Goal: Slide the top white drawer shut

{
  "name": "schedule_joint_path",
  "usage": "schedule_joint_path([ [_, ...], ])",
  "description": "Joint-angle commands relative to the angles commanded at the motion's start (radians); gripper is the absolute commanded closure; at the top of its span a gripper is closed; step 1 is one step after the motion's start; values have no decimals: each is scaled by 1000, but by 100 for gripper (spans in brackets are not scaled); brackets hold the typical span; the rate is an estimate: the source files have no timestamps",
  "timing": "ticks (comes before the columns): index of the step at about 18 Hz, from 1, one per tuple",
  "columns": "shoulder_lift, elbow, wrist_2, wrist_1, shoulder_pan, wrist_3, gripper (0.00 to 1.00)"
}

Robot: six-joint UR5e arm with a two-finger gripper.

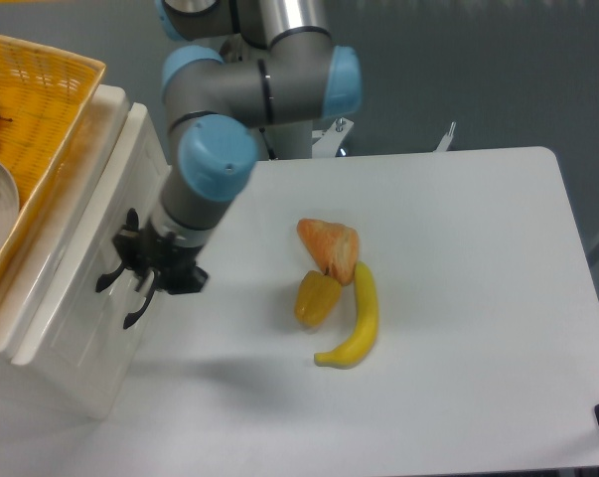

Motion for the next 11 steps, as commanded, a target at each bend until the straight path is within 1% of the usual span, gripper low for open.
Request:
schedule_joint_path([
  [1, 0, 8, 14, 0, 18, 6, 11],
  [2, 0, 15, 37, 2, 38, 8, 4],
  [3, 2, 23, 64, 2, 63, 8, 0],
  [7, -6, 29, 195, 0, 129, 31, 0],
  [10, -14, 20, 274, -3, 192, 121, 0],
  [11, -26, 20, 287, -3, 213, 165, 0],
])
